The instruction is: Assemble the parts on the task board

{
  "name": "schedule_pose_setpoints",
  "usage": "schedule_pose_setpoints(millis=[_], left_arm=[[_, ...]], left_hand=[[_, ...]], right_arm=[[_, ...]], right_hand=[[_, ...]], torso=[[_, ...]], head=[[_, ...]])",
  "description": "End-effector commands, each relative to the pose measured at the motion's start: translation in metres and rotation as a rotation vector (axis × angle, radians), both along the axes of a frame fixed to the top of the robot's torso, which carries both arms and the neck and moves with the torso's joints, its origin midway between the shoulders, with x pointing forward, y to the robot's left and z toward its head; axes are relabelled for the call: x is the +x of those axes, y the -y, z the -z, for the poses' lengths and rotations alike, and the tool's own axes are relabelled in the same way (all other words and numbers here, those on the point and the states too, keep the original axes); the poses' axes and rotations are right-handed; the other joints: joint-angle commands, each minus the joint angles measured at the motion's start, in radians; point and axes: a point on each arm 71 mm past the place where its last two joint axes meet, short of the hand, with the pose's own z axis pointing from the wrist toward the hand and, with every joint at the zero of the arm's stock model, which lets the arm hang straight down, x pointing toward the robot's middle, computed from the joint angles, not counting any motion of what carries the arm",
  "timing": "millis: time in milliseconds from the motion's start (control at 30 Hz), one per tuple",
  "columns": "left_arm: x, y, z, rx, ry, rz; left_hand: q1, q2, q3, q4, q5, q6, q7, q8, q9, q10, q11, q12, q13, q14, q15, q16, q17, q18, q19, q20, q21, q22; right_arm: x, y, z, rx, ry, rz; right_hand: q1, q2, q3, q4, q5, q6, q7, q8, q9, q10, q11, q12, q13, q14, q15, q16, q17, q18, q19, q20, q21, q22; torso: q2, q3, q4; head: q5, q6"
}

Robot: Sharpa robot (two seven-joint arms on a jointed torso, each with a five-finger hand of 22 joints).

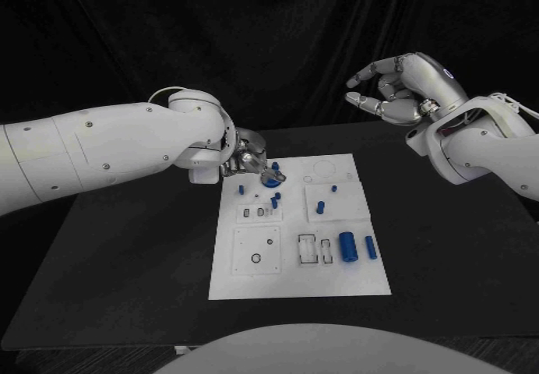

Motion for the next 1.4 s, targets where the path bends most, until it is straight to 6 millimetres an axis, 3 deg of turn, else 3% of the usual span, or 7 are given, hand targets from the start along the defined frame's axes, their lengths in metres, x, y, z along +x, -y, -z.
schedule_pose_setpoints(millis=[33,167,367,433,600,800,1400], left_arm=[[-0.002,0.001,-0.001,-0.008,-0.011,0.010],[-0.002,0.002,-0.001,-0.003,-0.012,0.009],[-0.002,0.006,0.001,0.035,-0.031,0.017],[-0.002,0.008,0.002,0.055,-0.036,0.012],[0.000,0.010,0.005,0.093,-0.045,0.001],[0.006,0.012,0.014,0.103,-0.049,-0.027],[0.011,0.016,0.036,0.086,-0.063,-0.063]], left_hand=[[-0.004,-0.005,0.009,-0.004,-0.004,0.072,-0.002,0.010,0.008,0.106,0.007,0.003,0.262,0.104,0.009,0.003,0.263,-0.002,0.007,0.005,0.006,0.093],[-0.002,-0.012,0.025,-0.007,0.007,0.243,-0.047,0.091,0.040,0.106,-0.029,0.003,0.262,0.104,-0.017,0.003,0.263,0.002,0.004,-0.003,0.002,0.098],[-0.022,-0.020,0.031,0.000,-0.002,0.323,-0.086,0.169,0.122,0.106,-0.065,0.003,0.262,0.104,-0.050,0.003,0.263,0.000,0.017,-0.035,0.005,0.112],[-0.027,-0.019,0.031,0.002,-0.003,0.322,-0.088,0.174,0.131,0.106,-0.067,0.003,0.262,0.104,-0.053,0.003,0.263,0.000,0.015,-0.038,0.004,0.111],[-0.045,-0.016,0.040,0.000,0.002,0.326,-0.101,0.216,0.202,0.106,-0.080,0.003,0.262,0.104,-0.064,0.003,0.263,0.001,0.014,-0.052,-0.001,0.113],[-0.015,-0.028,0.087,-0.036,0.111,0.299,-0.117,0.276,0.335,0.106,-0.095,0.003,0.262,0.104,-0.081,0.003,0.263,0.000,0.018,-0.068,-0.006,0.119],[0.001,-0.042,0.127,-0.064,0.111,0.276,-0.125,0.308,0.432,0.106,-0.103,0.003,0.262,0.104,-0.088,0.003,0.263,0.001,0.017,-0.076,-0.014,0.122]], right_arm=[[0.002,0.001,0.002,-0.002,-0.020,0.017],[0.002,0.001,0.003,-0.001,-0.021,0.020],[0.002,0.002,0.005,0.000,-0.031,0.029],[0.002,0.003,0.006,-0.001,-0.036,0.031],[0.002,0.002,0.008,-0.003,-0.049,0.033],[0.002,0.003,0.014,-0.009,-0.070,0.035],[0.001,0.005,0.024,-0.016,-0.092,0.035]], right_hand=[[0.010,0.003,0.006,0.002,0.005,0.008,0.002,-0.005,-0.001,0.104,0.008,0.003,0.263,0.085,0.007,-0.003,0.157,0.003,0.023,0.007,-0.007,0.197],[0.011,0.004,0.007,0.002,0.006,0.009,0.002,-0.005,-0.002,0.104,0.009,0.003,0.263,0.085,0.007,-0.003,0.157,0.003,0.023,0.007,-0.007,0.197],[0.014,0.005,0.009,0.003,0.011,0.018,0.003,-0.003,-0.001,0.104,0.011,0.003,0.263,0.085,0.009,-0.004,0.155,0.004,0.022,0.008,-0.009,0.197],[0.014,0.005,0.009,0.003,0.011,0.018,0.003,-0.003,-0.001,0.104,0.011,0.003,0.263,0.085,0.009,-0.004,0.155,0.004,0.022,0.008,-0.009,0.197],[0.015,0.006,0.009,0.003,0.013,0.020,0.003,-0.003,-0.001,0.104,0.012,0.003,0.263,0.084,0.009,-0.005,0.154,0.004,0.021,0.009,-0.011,0.196],[0.017,0.007,0.011,0.003,0.016,0.022,0.003,-0.003,-0.002,0.104,0.012,0.003,0.263,0.084,0.010,-0.005,0.154,0.004,0.021,0.009,-0.012,0.196],[0.023,0.011,0.015,0.002,0.028,0.025,0.005,-0.005,-0.004,0.104,0.013,0.003,0.263,0.084,0.011,-0.004,0.154,0.004,0.021,0.011,-0.012,0.196]], torso=[[-0.003,0.0051,-0.0028],[-0.004,0.0047,-0.0018],[-0.002,0.0113,-0.0062],[-0.001,0.0143,-0.0073],[-0.003,0.0144,-0.0068],[-0.005,0.0155,-0.0062],[-0.006,0.0207,-0.0096]], head=[[0.001,0.000],[-0.001,0.000],[0.011,0.000],[0.017,0.000],[0.016,0.000],[0.019,0.000],[0.027,0.000]])
